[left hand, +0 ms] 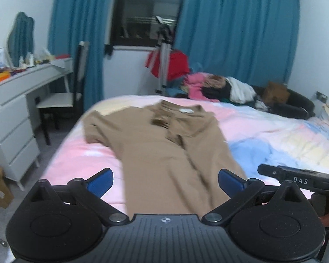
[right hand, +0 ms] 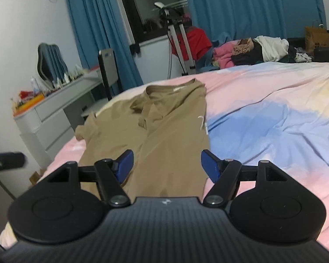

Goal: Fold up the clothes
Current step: 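Grasp the hem of the folded shirt with the right gripper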

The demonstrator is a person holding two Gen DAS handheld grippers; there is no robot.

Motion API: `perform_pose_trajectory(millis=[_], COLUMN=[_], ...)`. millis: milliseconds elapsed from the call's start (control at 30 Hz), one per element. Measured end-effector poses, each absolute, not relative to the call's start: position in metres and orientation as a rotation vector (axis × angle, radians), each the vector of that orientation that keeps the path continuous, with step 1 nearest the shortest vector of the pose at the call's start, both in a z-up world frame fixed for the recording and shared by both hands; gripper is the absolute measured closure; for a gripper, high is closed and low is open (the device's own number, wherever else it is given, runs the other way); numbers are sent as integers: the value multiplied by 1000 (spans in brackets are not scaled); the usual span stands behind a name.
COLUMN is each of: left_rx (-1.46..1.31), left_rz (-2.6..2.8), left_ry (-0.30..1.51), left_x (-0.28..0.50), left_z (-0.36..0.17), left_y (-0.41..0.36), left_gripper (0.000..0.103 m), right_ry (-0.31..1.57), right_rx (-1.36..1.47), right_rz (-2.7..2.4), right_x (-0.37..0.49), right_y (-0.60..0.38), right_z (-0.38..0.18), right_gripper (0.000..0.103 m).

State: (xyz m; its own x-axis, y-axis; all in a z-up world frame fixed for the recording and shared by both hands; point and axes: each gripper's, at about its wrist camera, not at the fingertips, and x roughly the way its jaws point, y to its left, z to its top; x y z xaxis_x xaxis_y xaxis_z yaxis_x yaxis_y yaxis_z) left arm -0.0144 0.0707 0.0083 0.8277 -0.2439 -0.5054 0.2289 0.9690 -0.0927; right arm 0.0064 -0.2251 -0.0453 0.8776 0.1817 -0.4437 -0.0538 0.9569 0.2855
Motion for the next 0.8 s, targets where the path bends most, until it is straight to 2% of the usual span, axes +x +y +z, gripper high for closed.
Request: perform_pose_trajectory(millis=[333, 433, 500, 667, 800], left_rx=[-79, -89, -119, -221, -279], left_rz=[-157, -87, -39, 37, 97], left_ry=[516, 614, 633, 645, 718], left_x=[-13, 13, 23, 40, 52], left_z=[4, -17, -23, -31, -45], left_y=[142, 159, 172, 204, 219], left_gripper=[0, 2, 3, 3, 3], right_ry=[531, 520, 526, 543, 555], right_rx=[208, 188, 196, 200, 96], right_rz=[360, 425, 471, 593, 582], right_x=[110, 152, 180, 239, 271], right_y=[-123, -86, -58, 13, 59], right_z=[-39, -43, -49, -64, -78], right_gripper=[33, 33, 37, 39, 43])
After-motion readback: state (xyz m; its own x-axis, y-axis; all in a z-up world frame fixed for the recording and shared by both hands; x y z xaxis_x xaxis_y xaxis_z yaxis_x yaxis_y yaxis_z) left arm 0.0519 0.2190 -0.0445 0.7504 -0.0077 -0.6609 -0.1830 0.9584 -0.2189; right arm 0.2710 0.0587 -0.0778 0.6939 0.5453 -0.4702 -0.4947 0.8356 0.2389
